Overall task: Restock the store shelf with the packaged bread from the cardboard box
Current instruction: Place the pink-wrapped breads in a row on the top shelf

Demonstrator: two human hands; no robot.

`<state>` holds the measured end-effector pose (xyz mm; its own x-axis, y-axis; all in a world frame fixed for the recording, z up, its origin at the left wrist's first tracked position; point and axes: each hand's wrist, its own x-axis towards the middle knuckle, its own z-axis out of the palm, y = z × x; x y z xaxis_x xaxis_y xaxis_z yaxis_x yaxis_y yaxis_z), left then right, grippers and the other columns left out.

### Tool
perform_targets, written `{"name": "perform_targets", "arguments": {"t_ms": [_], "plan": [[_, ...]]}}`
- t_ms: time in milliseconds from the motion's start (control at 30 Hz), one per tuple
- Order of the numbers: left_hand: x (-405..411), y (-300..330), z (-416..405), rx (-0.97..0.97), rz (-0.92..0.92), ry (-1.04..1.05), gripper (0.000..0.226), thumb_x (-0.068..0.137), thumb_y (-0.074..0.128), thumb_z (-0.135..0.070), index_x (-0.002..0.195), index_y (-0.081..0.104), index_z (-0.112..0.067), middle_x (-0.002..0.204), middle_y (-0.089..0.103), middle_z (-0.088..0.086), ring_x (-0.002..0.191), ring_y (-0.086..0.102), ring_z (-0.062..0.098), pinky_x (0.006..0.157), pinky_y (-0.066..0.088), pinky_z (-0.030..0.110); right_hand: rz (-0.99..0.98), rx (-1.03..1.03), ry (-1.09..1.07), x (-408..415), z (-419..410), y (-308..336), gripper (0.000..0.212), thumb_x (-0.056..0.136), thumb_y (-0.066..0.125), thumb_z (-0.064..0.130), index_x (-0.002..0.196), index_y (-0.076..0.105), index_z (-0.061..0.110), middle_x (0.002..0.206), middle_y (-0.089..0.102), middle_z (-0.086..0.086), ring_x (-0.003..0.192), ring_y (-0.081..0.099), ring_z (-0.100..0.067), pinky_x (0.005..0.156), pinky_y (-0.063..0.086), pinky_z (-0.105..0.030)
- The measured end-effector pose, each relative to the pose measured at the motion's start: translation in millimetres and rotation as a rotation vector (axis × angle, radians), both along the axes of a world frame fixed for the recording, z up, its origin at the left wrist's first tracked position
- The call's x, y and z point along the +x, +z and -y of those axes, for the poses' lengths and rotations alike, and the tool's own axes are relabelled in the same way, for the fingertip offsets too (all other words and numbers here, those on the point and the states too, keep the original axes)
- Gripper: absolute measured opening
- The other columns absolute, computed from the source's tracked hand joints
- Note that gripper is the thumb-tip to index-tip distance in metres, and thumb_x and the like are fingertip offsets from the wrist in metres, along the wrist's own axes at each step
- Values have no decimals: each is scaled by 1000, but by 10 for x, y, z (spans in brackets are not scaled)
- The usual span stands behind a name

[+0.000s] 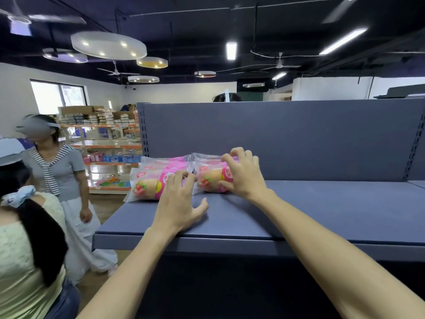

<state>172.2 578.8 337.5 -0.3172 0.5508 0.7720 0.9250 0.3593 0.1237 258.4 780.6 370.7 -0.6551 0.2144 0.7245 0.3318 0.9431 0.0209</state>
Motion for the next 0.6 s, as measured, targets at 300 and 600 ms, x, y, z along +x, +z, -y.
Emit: {"name": "perform_targets", "arguments": {"t_ms": [300, 600], "plan": [[3, -7, 2, 31, -19, -11, 44, 72, 63, -41, 107, 54, -16, 107, 46, 2, 94, 42, 23, 82, 44, 36, 326, -212, 133, -270, 172, 25, 25, 91, 63, 18, 114, 54, 20, 108, 44, -7, 87, 51, -28, 67, 44, -37], [-18, -17, -21, 27, -31, -25, 45, 73, 62, -41, 108, 55, -14, 108, 49, 4, 97, 42, 23, 85, 43, 34, 312, -226, 122, -299, 182, -29, 31, 83, 63, 8, 105, 47, 23, 104, 36, -1, 90, 43, -28, 77, 49, -42]]}}
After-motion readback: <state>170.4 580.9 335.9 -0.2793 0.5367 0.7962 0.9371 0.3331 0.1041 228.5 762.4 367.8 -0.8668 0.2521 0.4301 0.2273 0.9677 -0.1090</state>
